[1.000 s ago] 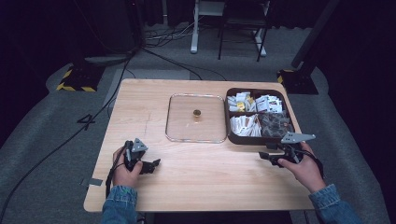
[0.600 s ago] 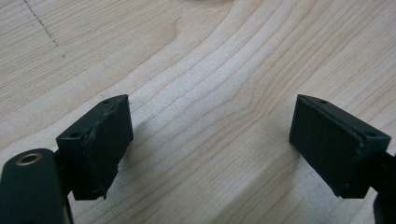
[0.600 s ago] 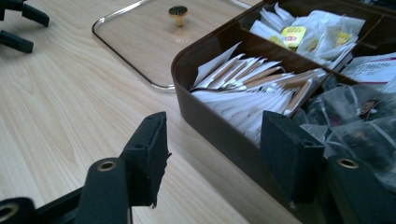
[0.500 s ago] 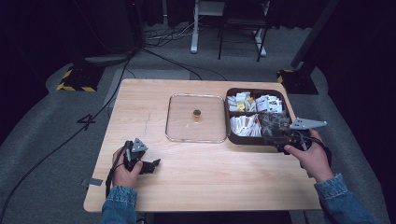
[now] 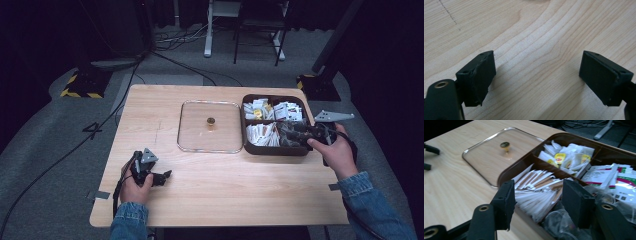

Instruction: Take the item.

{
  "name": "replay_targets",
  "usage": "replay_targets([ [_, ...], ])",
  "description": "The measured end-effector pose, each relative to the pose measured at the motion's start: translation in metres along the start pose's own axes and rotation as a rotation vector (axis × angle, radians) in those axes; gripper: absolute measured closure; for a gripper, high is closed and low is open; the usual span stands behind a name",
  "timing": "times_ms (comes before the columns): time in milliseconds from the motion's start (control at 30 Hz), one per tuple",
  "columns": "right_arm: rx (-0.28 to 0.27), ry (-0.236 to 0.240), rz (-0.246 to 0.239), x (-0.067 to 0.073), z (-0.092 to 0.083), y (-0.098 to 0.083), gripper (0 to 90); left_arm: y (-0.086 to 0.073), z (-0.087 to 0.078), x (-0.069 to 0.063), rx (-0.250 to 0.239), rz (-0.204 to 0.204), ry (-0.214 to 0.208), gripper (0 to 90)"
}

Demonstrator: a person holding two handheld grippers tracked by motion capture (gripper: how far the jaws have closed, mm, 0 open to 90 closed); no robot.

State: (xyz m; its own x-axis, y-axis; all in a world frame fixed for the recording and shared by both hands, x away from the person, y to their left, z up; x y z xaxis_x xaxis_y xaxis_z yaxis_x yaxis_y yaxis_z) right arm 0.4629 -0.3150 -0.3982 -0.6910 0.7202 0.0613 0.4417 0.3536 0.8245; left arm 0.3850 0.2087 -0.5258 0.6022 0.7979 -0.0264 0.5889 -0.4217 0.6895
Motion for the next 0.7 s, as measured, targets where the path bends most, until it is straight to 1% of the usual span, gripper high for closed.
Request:
replay_targets([
  [67, 0.008, -0.02, -0.002, -0.008, 0.004, 0.005, 45.1, 0.0, 0.0, 0.0, 0.002, -0.006, 0.003, 14.3],
  [100, 0.008, -0.02, -0.002, -0.008, 0.004, 0.005, 45.1, 0.0, 0.0, 0.0, 0.002, -0.006, 0.003, 14.3],
  [133, 0.006, -0.033, -0.015, -0.015, 0.007, 0.011, 45.2, 0.0, 0.0, -0.001, 0.001, -0.011, 0.007, 14.3],
  [200, 0.004, -0.036, -0.021, -0.016, 0.009, 0.013, 45.1, 0.0, 0.0, -0.001, 0.001, -0.012, 0.009, 14.3],
  [233, 0.004, -0.048, -0.03, -0.02, 0.012, 0.019, 44.9, 0.0, 0.0, -0.001, 0.001, -0.012, 0.009, 14.3],
  [333, 0.014, -0.073, -0.057, -0.024, 0.017, 0.024, 44.5, 0.0, 0.0, -0.001, 0.0, -0.013, 0.008, 14.3],
  [367, 0.017, -0.077, -0.058, -0.026, 0.019, 0.026, 44.4, 0.0, 0.0, -0.001, 0.0, -0.012, 0.008, 14.3],
  [467, 0.021, -0.087, -0.052, -0.03, 0.024, 0.03, 44.4, 0.0, 0.0, -0.001, 0.001, -0.012, 0.008, 14.3],
  [567, 0.024, -0.087, -0.039, -0.034, 0.027, 0.031, 44.9, 0.0, 0.0, -0.001, 0.001, -0.012, 0.008, 14.2],
  [600, 0.019, -0.076, -0.021, -0.039, 0.031, 0.034, 46.4, 0.0, 0.0, -0.001, 0.0, -0.012, 0.008, 14.3],
  [633, 0.019, -0.076, -0.021, -0.039, 0.031, 0.034, 46.4, 0.0, 0.0, -0.001, 0.001, -0.012, 0.008, 14.3],
  [667, 0.026, -0.069, -0.004, -0.044, 0.035, 0.036, 47.8, 0.0, 0.0, -0.001, 0.0, -0.013, 0.006, 14.2],
  [700, 0.026, -0.069, -0.004, -0.044, 0.035, 0.036, 47.8, 0.0, 0.0, -0.001, 0.0, -0.013, 0.006, 14.2],
])
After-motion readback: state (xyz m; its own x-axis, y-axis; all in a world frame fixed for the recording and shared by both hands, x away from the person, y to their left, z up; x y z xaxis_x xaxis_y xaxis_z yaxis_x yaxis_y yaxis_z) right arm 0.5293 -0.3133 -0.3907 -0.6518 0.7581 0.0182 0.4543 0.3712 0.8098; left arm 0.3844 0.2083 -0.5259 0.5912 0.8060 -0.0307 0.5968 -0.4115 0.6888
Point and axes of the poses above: each handheld gripper's, and its own axes: z roughly forward along the jaws, y roughly out of its top, x roughly to its left, the point moved 3 cm from there along z, roughly forward along the jaws, and after that the axes turned 1 degree about -z, right-handed, at the moved point
